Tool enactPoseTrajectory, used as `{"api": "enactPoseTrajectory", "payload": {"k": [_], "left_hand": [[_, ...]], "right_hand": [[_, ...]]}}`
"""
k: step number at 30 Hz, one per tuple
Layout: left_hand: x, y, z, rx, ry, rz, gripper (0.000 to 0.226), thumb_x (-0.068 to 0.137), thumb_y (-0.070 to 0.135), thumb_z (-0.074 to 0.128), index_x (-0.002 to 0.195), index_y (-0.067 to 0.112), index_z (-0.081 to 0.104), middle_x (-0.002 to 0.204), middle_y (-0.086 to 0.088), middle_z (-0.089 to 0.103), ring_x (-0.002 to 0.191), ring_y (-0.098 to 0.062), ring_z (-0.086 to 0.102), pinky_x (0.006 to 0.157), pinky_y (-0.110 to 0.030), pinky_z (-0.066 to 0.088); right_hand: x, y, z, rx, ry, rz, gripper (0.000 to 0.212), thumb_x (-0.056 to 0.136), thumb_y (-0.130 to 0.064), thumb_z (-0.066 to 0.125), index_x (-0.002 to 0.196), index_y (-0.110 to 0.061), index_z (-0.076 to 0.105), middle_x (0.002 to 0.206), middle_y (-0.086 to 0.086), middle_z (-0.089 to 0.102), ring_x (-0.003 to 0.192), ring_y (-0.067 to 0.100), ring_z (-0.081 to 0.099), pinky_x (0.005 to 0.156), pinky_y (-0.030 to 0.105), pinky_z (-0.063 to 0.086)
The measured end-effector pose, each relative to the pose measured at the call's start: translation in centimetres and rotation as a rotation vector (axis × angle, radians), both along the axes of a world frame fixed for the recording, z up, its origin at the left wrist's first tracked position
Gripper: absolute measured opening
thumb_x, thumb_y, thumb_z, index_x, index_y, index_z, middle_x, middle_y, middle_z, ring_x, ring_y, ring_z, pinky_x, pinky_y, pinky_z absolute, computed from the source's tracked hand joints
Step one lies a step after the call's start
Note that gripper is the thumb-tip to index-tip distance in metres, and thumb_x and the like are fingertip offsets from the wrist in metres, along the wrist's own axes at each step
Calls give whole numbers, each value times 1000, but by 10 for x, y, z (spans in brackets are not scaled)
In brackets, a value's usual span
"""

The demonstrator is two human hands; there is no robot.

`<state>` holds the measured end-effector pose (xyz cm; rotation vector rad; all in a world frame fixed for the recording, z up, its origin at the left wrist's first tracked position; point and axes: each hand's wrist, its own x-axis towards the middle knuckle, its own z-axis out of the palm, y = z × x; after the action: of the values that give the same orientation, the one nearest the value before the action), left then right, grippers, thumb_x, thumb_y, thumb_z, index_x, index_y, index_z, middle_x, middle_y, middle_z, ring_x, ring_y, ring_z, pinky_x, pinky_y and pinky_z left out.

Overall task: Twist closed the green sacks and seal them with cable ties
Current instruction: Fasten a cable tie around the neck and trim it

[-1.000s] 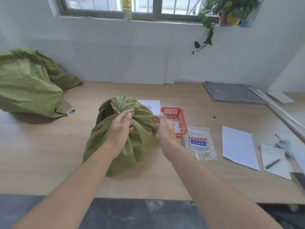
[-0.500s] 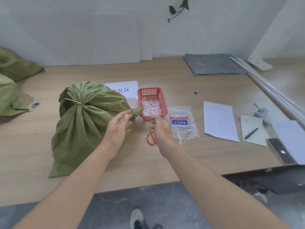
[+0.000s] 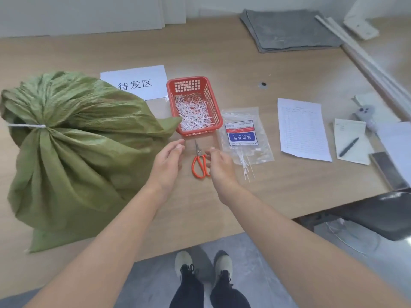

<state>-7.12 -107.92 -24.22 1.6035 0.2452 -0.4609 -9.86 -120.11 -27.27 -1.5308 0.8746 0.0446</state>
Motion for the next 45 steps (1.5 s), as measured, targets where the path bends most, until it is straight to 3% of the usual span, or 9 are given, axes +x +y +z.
{"api": "enactPoseTrajectory", "payload": {"k": [5,8,11,19,23,29,39,43,45], "left_hand": [[15,-12,-32,24,65,-9,32,109,23,42,136,22,59,140,-4,60,131,-23,56,115,-44,41],[24,-21,-55,31,93,21,33,109,24,41,137,22,58,141,-5,59,133,-24,54,115,-43,41],[29,-28,-76,40,127,70,35,109,26,39,140,21,56,142,-3,57,133,-24,53,116,-42,40],[36,-43,-110,98,133,144,36,110,21,37,139,14,57,141,-5,58,134,-21,54,114,-35,41],[41,-50,-112,109,143,178,36,110,20,37,139,12,57,140,-7,59,134,-22,54,114,-34,42],[40,-58,-103,119,132,170,34,110,22,39,137,16,58,138,-6,59,132,-22,55,116,-39,40],[33,-48,-68,175,24,166,31,108,26,40,130,20,62,131,-1,63,129,-19,56,118,-42,38],[23,-39,-44,127,-20,164,32,108,24,42,132,16,61,132,-3,63,127,-18,57,117,-40,38],[18,-34,-30,89,-32,156,24,108,23,42,121,21,62,124,-2,63,120,-16,58,113,-38,40]], "right_hand": [[13,-8,-37,-54,44,51,33,96,-34,54,88,-5,67,76,-2,60,74,15,55,72,35,44],[25,-16,-63,-118,69,123,21,98,-25,54,97,-21,74,94,-9,72,90,10,65,84,29,50],[36,-23,-89,-203,125,219,23,98,-23,59,113,-19,75,113,-3,74,109,15,67,98,31,50],[55,-27,-135,-429,209,403,20,90,-25,69,109,-20,66,110,5,68,107,25,64,94,41,51],[60,-35,-141,-507,261,436,35,88,-26,78,113,-15,57,116,7,68,111,29,64,91,41,52],[55,-41,-133,-688,335,598,20,96,-20,63,113,-9,61,114,12,69,110,33,66,85,37,49],[16,-26,-116,-448,237,474,39,102,-37,47,109,-1,61,107,17,65,102,38,64,75,35,40],[10,-19,-84,-360,167,320,37,106,-42,45,110,-6,54,103,11,66,103,36,63,74,35,37],[7,-13,-65,-350,79,275,35,107,-43,44,103,-9,54,92,5,62,99,34,62,71,33,33]]}}
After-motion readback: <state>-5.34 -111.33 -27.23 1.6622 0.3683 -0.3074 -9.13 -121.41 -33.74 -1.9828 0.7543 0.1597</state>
